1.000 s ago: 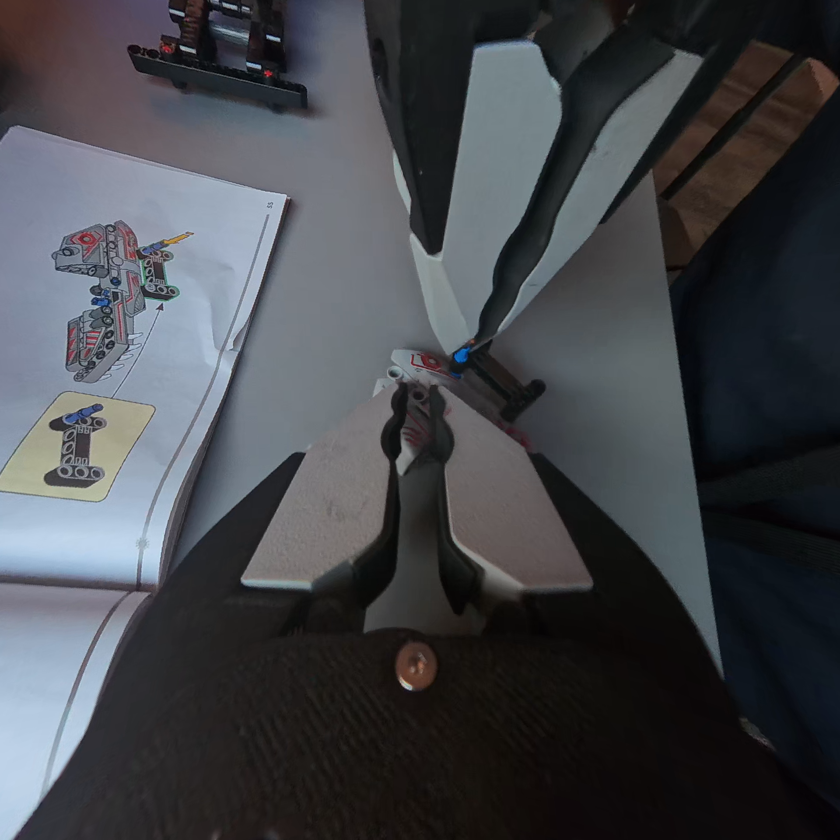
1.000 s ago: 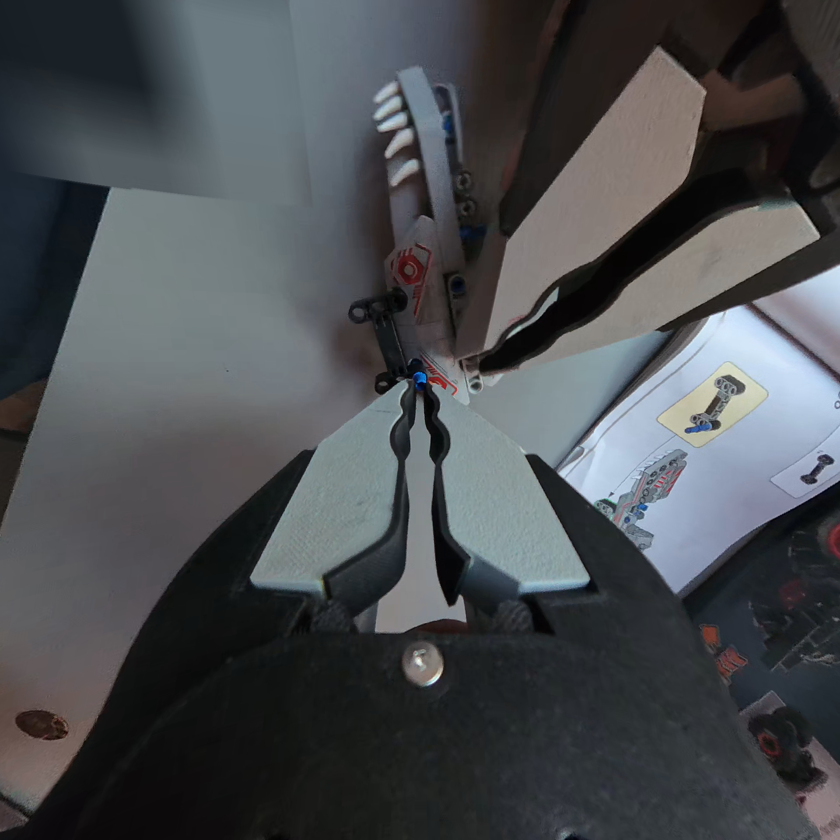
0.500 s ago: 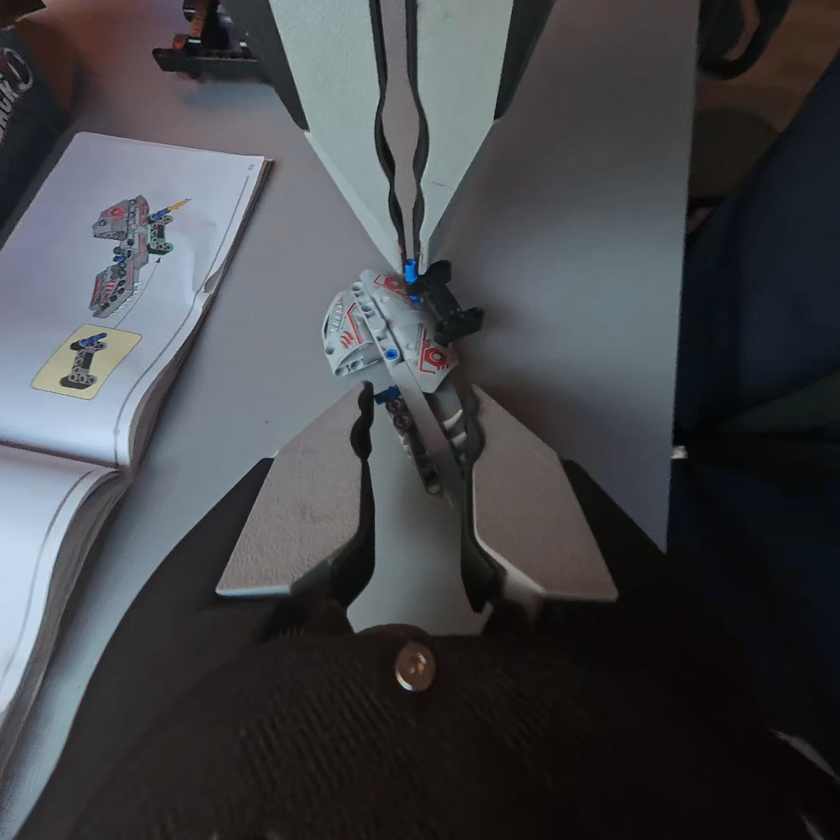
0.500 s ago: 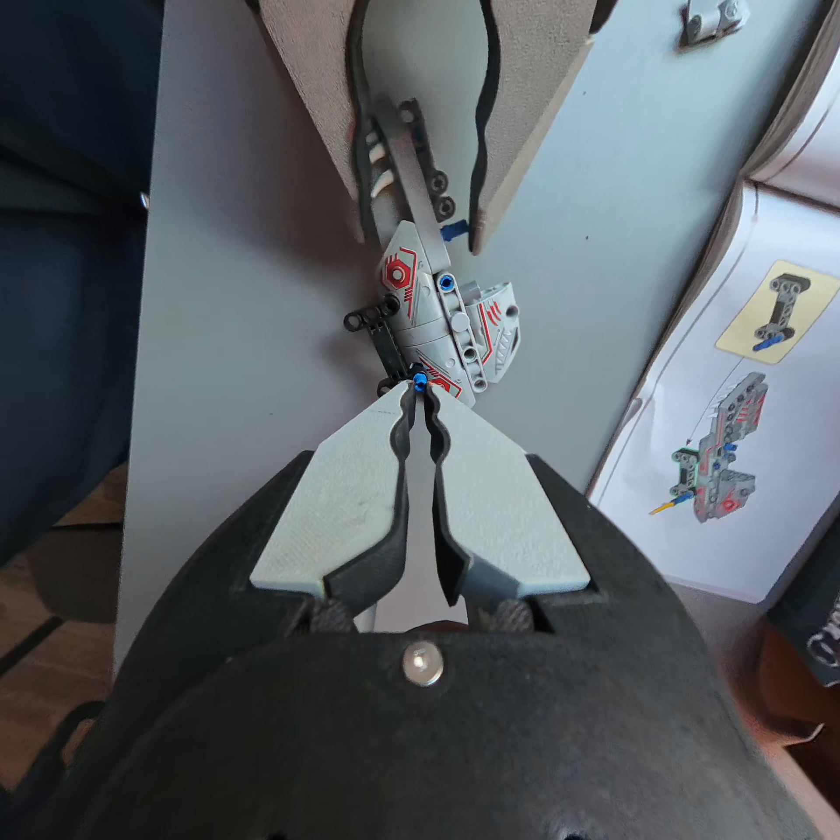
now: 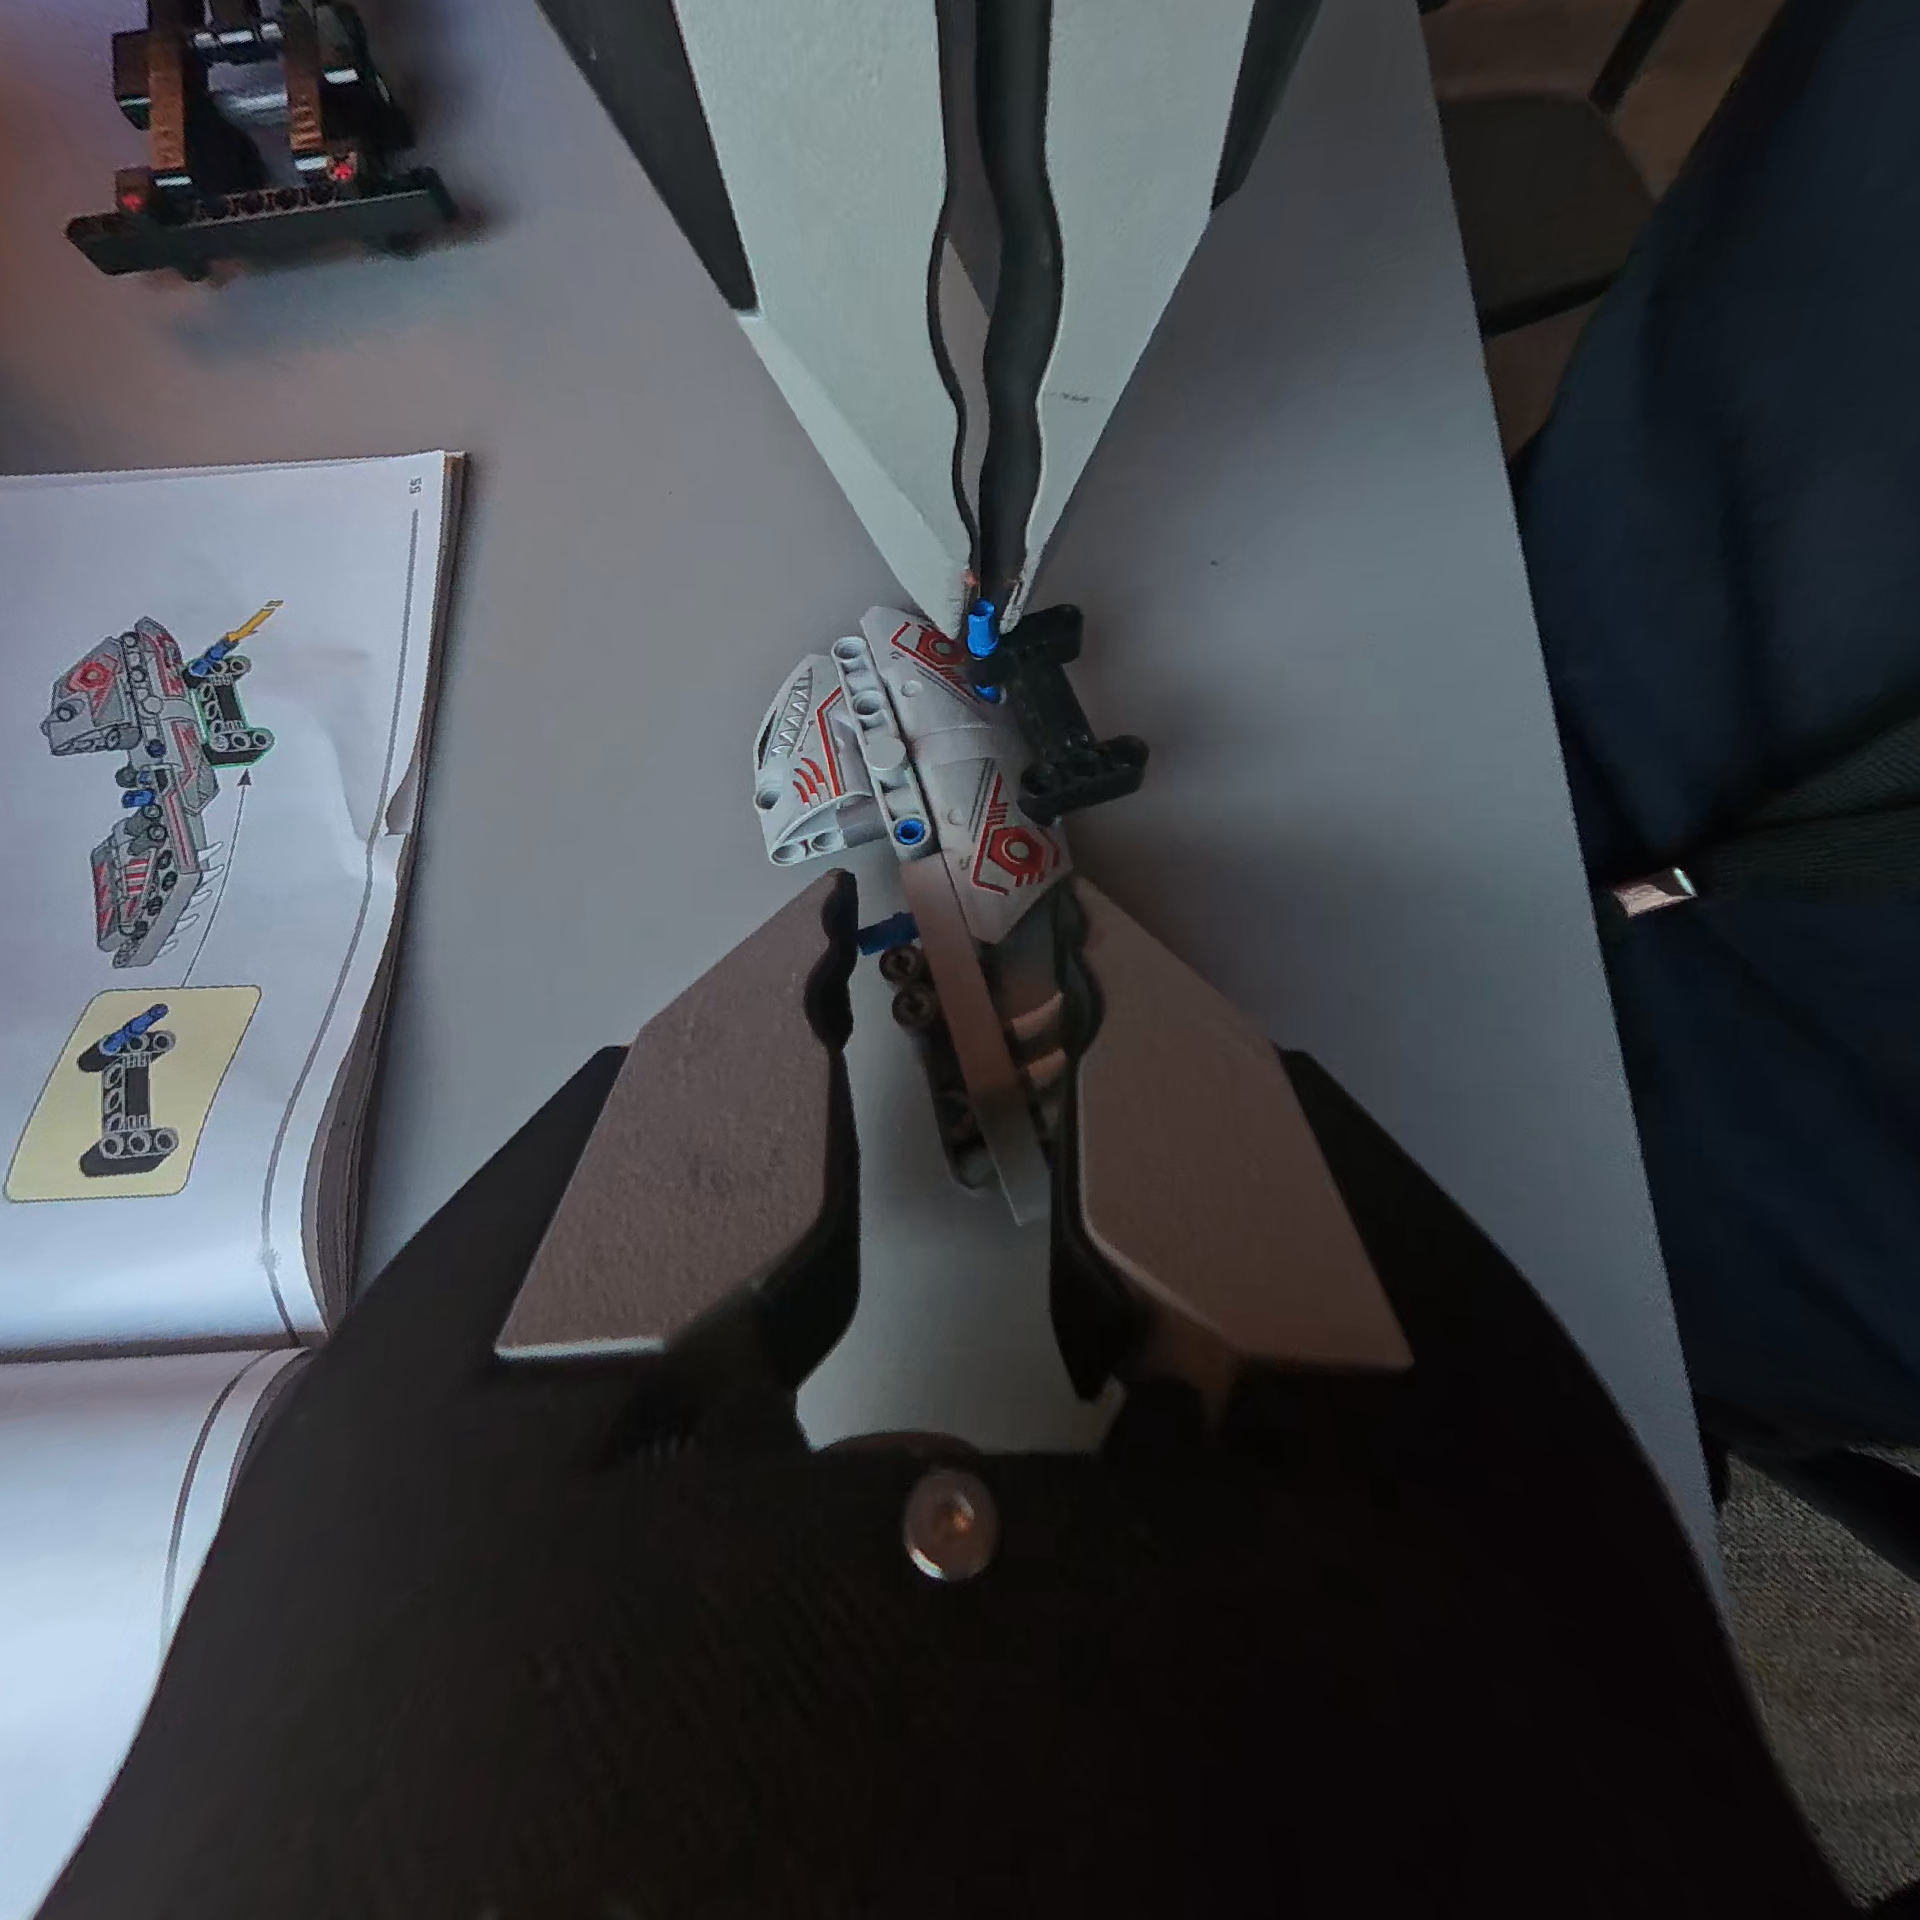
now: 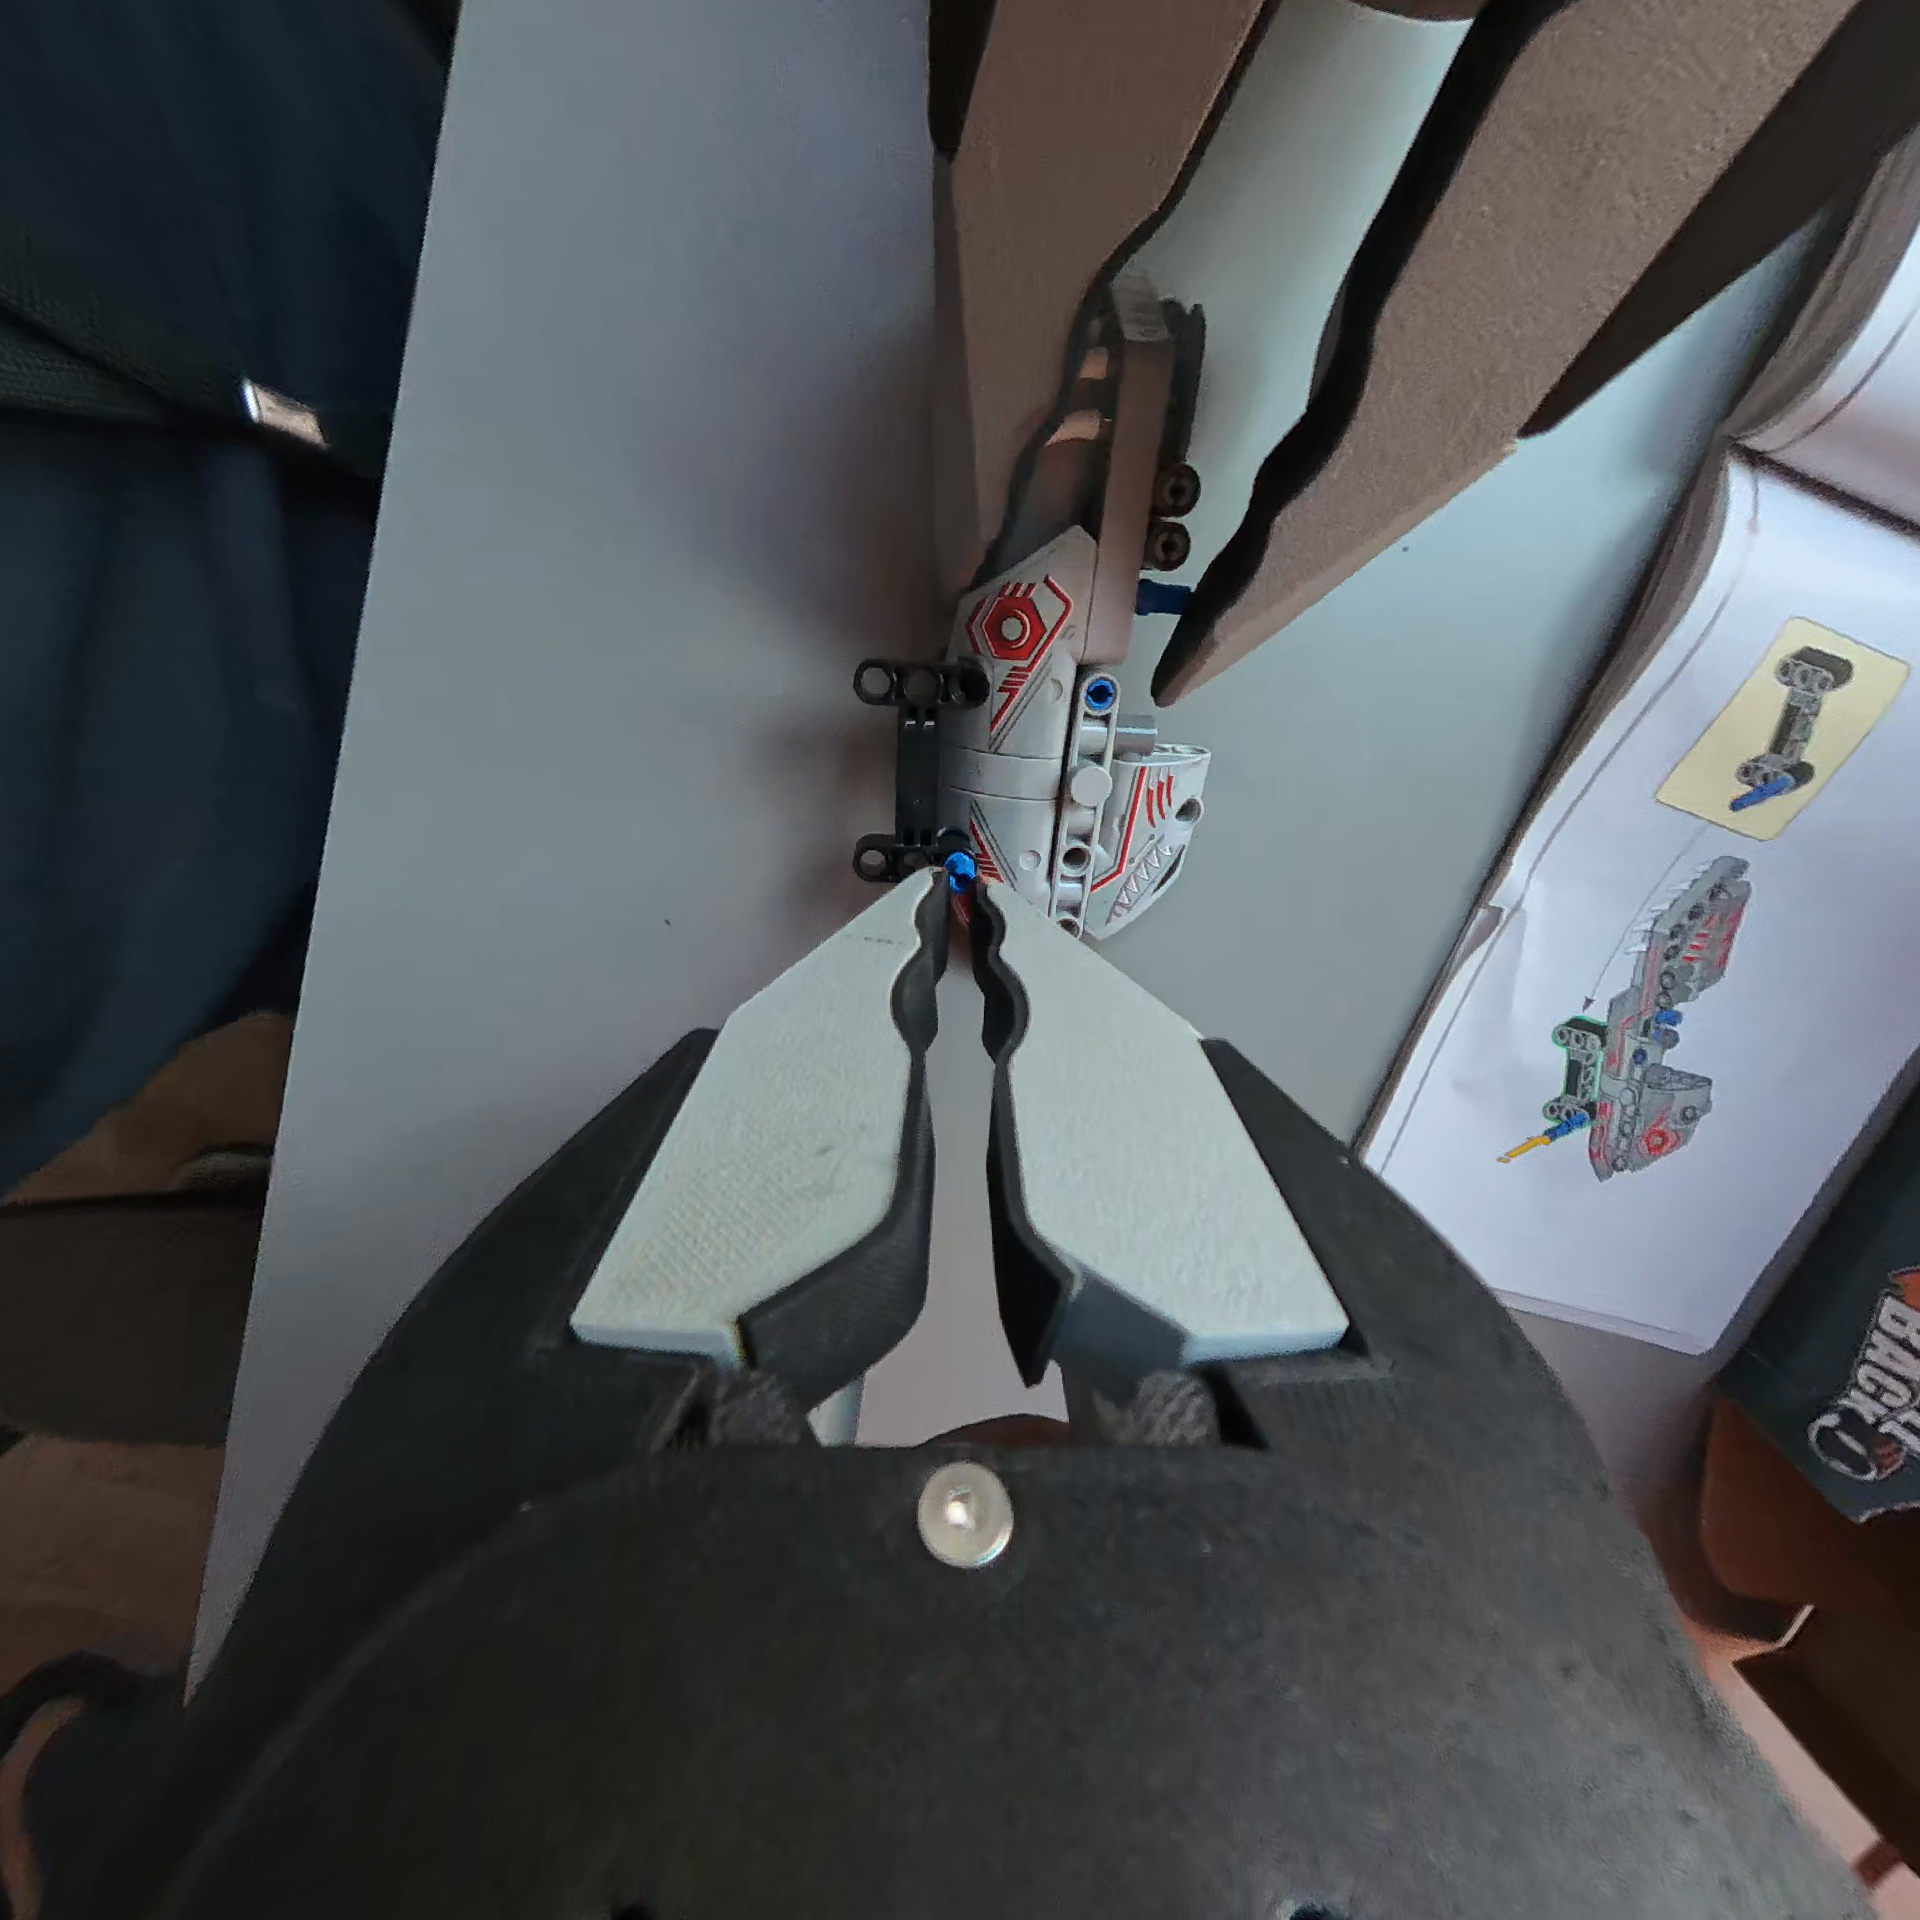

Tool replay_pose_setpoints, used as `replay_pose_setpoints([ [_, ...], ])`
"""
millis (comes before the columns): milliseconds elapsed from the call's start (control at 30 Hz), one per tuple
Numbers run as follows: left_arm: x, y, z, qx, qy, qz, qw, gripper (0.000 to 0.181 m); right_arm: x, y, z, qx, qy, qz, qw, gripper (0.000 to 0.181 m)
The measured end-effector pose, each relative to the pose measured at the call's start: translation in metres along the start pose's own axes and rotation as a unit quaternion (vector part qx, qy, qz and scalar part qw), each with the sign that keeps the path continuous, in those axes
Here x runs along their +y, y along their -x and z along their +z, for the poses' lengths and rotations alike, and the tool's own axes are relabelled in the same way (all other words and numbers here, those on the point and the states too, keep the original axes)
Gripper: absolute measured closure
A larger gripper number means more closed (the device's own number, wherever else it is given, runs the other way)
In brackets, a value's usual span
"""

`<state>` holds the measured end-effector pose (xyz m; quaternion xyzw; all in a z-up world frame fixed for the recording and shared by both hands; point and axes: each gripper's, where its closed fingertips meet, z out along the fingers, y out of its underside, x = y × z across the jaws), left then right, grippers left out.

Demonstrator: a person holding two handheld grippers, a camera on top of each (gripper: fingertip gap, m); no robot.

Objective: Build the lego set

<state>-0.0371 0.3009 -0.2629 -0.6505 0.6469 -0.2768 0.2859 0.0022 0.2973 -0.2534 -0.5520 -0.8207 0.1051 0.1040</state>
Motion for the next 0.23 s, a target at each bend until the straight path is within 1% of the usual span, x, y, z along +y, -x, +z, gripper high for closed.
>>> replay_pose_setpoints([
  [33, 0.0000, -0.0001, 0.0000, 0.001, -0.001, 0.000, 1.000, 0.145, 0.0002, 0.0000, 0.0000, -0.009, 0.007, -0.006, 1.000, 0.181],
  [100, 0.0002, -0.0001, 0.0000, 0.000, 0.000, 0.001, 1.000, 0.145, 0.0002, -0.0006, 0.0004, -0.022, 0.016, -0.012, 1.000, 0.181],
  [233, 0.0016, -0.0004, -0.0011, 0.002, -0.005, -0.004, 1.000, 0.145, -0.0009, -0.0015, 0.0017, -0.022, 0.032, -0.022, 0.999, 0.181],
])
